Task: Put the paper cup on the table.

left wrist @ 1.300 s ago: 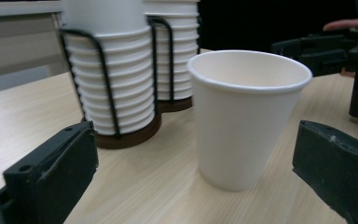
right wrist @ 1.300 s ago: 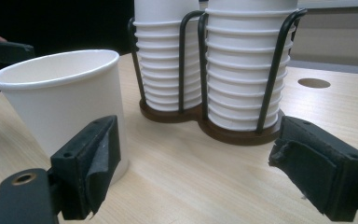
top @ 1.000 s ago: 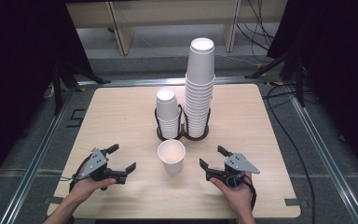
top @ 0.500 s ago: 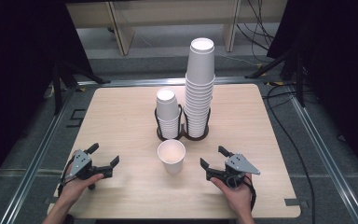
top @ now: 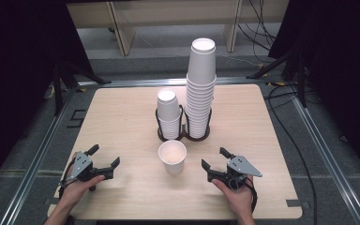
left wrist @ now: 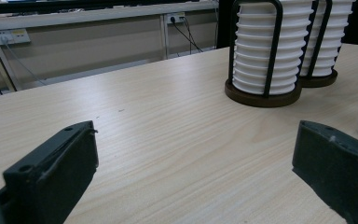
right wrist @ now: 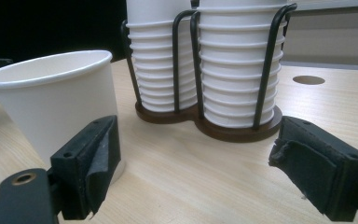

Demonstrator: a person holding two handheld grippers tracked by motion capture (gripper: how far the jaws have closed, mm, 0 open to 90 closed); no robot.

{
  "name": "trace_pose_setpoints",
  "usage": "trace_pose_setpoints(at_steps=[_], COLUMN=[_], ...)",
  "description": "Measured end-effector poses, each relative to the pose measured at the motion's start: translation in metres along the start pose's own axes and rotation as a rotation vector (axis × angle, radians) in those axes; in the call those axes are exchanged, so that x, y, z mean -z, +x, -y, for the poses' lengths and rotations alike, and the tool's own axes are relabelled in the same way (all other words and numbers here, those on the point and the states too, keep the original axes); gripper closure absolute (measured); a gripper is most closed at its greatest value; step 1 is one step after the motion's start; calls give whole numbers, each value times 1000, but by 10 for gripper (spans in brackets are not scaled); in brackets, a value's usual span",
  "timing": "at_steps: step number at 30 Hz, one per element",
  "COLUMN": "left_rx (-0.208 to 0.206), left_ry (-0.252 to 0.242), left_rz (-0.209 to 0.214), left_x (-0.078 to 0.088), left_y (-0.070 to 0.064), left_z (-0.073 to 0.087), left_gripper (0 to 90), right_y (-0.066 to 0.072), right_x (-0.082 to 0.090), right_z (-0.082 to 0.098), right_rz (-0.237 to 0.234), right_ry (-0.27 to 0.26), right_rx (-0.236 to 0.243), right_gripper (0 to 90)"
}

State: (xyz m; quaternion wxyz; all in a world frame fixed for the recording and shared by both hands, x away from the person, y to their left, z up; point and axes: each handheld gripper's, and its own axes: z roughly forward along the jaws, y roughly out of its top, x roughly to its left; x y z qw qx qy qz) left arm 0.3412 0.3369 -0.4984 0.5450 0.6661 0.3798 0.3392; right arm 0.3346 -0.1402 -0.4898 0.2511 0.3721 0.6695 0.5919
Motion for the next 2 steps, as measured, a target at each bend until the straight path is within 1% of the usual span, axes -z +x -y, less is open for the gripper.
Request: trace_pose_setpoints(at_steps=[1, 2], left_rx=[-5, -5], left_ry=[-25, -25], left_rz=[11, 11], left_x=[-3, -3], left_y=[0, 0], left_z=[1, 1], left_gripper=[0, 0], right_y=[0, -1], right_x=[1, 1], right_z=[0, 0], right_rz=[7, 11], right_ry=[3, -3], right_rx=[1, 8], right_gripper=[146, 147])
